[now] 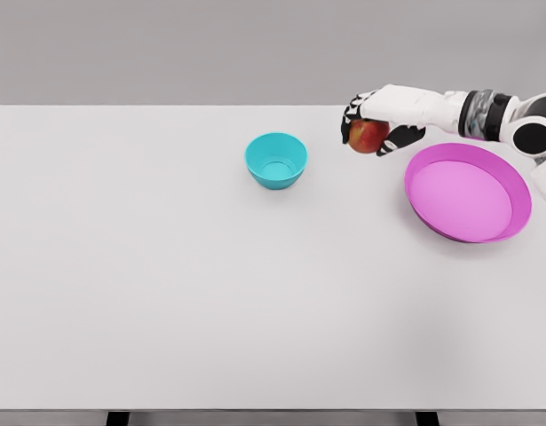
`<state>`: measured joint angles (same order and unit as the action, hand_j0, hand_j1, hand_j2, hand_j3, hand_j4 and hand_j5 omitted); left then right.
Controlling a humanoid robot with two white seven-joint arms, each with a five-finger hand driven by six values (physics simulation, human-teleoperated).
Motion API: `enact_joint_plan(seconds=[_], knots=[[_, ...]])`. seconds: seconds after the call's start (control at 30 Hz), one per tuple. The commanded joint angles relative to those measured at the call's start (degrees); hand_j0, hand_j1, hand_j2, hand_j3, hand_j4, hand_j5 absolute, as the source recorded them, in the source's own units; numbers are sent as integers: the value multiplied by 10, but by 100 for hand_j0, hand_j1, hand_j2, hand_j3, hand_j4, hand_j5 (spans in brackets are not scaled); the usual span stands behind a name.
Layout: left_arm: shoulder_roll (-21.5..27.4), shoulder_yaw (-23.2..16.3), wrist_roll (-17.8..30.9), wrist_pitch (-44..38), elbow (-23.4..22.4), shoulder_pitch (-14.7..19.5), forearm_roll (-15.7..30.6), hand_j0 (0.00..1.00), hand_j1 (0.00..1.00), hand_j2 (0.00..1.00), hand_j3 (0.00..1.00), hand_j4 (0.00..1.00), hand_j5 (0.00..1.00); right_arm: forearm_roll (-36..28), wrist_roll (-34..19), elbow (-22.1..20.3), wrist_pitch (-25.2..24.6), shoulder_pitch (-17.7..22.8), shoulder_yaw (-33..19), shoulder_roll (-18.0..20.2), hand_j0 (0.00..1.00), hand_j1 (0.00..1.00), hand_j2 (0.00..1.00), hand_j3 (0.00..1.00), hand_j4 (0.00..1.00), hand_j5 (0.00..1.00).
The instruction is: Put the apple from the pink plate into the blue bowl with your right arm
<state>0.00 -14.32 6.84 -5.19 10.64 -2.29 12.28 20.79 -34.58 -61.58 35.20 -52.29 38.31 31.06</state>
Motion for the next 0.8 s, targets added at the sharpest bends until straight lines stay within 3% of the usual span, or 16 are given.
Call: enact_joint_plan(seconds=[0.0,0.4,0.77], knots=[[0,0,0,0,0,0,0,100,100,100,100,100,100,-1,0,-4,-2,0,1,-15,49,49,49,49,49,49],[0,0,0,0,0,0,0,100,100,100,100,100,100,19,0,6,-2,-5,8,-65,49,49,49,49,49,49],[0,0,0,0,0,0,0,100,100,100,100,100,100,28,0,68,-2,-47,56,-116,49,49,49,49,49,49]])
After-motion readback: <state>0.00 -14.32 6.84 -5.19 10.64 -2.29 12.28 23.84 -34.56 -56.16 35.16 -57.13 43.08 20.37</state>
